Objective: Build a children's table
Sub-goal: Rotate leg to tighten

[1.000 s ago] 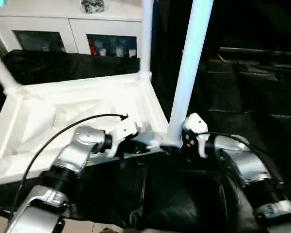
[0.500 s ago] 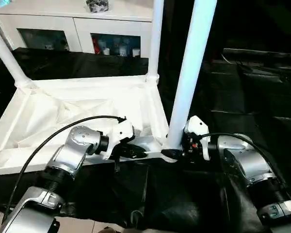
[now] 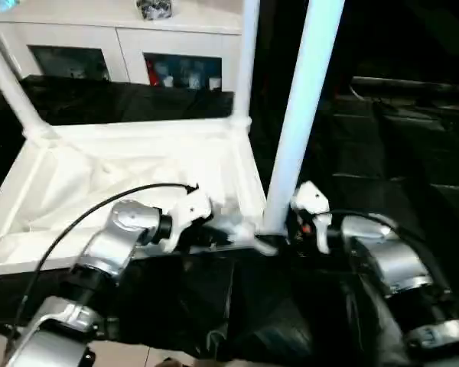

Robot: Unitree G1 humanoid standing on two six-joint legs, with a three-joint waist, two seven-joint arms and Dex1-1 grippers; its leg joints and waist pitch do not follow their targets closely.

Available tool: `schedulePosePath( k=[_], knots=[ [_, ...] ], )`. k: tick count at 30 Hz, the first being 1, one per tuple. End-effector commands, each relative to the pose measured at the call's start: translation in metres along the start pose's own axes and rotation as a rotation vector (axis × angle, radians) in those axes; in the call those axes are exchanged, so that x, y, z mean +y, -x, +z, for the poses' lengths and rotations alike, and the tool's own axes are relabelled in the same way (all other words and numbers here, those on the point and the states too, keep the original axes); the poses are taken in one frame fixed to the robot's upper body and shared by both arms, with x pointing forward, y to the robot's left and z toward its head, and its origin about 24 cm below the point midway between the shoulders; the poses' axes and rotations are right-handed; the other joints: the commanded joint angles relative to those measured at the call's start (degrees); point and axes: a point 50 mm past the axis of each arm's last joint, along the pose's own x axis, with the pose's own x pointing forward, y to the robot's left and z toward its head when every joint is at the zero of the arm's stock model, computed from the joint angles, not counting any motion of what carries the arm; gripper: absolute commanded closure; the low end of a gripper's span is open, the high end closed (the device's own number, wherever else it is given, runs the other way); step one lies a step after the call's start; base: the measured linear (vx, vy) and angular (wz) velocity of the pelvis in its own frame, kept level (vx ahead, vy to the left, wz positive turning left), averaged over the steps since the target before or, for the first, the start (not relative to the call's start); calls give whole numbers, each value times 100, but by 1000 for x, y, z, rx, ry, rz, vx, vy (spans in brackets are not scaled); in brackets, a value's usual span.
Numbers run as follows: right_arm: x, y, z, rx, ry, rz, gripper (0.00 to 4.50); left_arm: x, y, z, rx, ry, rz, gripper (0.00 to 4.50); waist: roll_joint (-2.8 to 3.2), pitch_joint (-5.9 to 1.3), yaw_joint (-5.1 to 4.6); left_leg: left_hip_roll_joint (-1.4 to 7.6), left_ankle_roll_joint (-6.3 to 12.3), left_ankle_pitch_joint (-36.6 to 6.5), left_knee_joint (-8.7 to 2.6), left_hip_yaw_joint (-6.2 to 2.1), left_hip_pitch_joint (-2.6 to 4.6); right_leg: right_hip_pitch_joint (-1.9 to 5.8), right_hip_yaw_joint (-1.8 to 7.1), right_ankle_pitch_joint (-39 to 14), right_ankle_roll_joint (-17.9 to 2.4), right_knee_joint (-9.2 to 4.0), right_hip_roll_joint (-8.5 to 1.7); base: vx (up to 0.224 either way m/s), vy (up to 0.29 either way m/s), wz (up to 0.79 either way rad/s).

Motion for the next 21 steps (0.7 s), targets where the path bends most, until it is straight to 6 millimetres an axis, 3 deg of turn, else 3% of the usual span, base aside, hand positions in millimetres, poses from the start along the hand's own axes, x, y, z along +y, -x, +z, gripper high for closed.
schedulePosePath(
  k=[1,2,9,10,11,12,13,16,21],
  knots=[
    [16,-25,-8,15,-56,-24,183,4,-20,23,-66,-3,95,450,-29,-337,-20,228,0,-1441,-436,-128,97,226,249,-1647,-1207,-476,-327,0,0,0],
    [17,-32,-7,6,-81,-80,183,3,-27,27,-72,16,115,450,-70,-329,-50,223,-41,-1515,-446,-130,95,215,247,-1788,-1142,-497,-316,0,0,0],
    [20,-60,5,-52,-187,-301,183,-3,-57,45,-93,61,193,450,-57,-336,-109,197,-47,-1552,-440,-136,94,192,255,-1949,-997,-544,-321,0,0,0],
    [21,-64,9,-70,-180,-311,183,-4,-60,48,-98,59,191,450,-28,-344,-107,203,-31,-1493,-441,-145,89,200,252,-1844,-1019,-530,-328,0,0,0],
    [22,-66,12,-84,-175,-300,183,-5,-62,49,-99,57,190,450,-41,-357,-117,201,5,-1430,-433,-135,76,209,251,-1659,-1047,-513,-314,0,0,0],
    [23,-67,13,-91,-168,-289,127,-5,-62,49,-100,55,188,450,-32,-359,-108,201,25,-1391,-432,-136,77,215,251,-1559,-1062,-508,-312,0,0,0],
    [23,-65,14,-92,-160,-263,113,-6,-61,49,-107,37,175,450,-41,-364,-108,195,88,-1302,-421,-126,63,226,253,-1338,-1104,-486,-301,0,0,0],
    [22,-62,12,-91,-163,-232,96,-6,-57,45,-106,27,165,450,-40,-370,-104,197,195,-1196,-412,-120,54,246,249,-1076,-1204,-457,-303,0,0,0],
    [13,-47,9,-76,-95,-190,48,-5,-44,37,-104,13,110,450,-33,-366,-97,204,250,-1209,-408,-116,54,253,246,-1107,-1254,-458,-310,0,0,0]
  ],
)
